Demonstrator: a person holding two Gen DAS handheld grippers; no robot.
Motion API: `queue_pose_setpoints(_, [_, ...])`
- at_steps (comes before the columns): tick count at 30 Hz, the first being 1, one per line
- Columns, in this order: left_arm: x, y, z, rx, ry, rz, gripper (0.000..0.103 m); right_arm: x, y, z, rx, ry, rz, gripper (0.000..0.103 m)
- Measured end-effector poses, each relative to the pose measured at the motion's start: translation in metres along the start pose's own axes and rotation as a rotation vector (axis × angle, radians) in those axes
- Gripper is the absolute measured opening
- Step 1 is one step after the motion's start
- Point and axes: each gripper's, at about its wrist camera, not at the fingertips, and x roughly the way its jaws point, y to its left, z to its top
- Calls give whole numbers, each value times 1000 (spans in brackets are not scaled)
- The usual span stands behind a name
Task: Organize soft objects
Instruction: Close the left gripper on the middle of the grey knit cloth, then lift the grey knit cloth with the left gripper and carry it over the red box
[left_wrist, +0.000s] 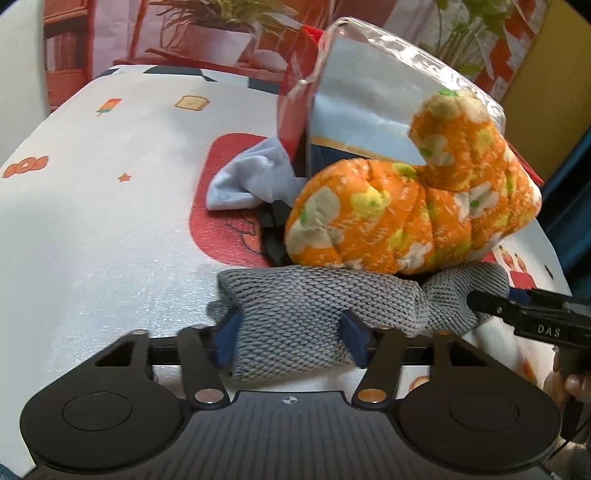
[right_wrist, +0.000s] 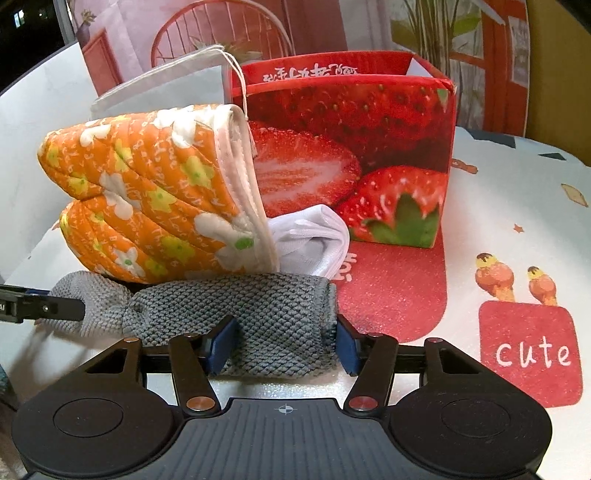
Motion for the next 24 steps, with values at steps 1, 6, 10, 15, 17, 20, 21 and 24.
queue_pose_setpoints(1, [0,2,0,-8,-3,2,41,1,0,-1,-3,1,3,49])
queue_pose_setpoints(6, [0,5,0,-20,-5,-20,16,1,4,-1,-11,14,22,34])
queue_pose_setpoints(10, [-7,0,1,0,-23,-24,12,-5,9,2,-20,31,27,19])
queue_pose_setpoints(15, [-20,-3,5,34,-65,-44,12,-19,8,9,-5,14,45,14])
queue_pose_setpoints(17, [-25,-6,6,55,-82,-44,12,-25,8,11,-6,0,51,14])
queue_pose_setpoints(20, [-33,-12,7,85,-107,-43,12,-30,10,12,-8,-13,55,13])
queue_pose_setpoints(21, [-36,-13,8,95,-116,-42,12,-32,10,12,-10,-17,57,13])
queue_pose_setpoints(24, [-43,-18,11,119,-143,-39,11,-37,10,16,-14,-31,62,13])
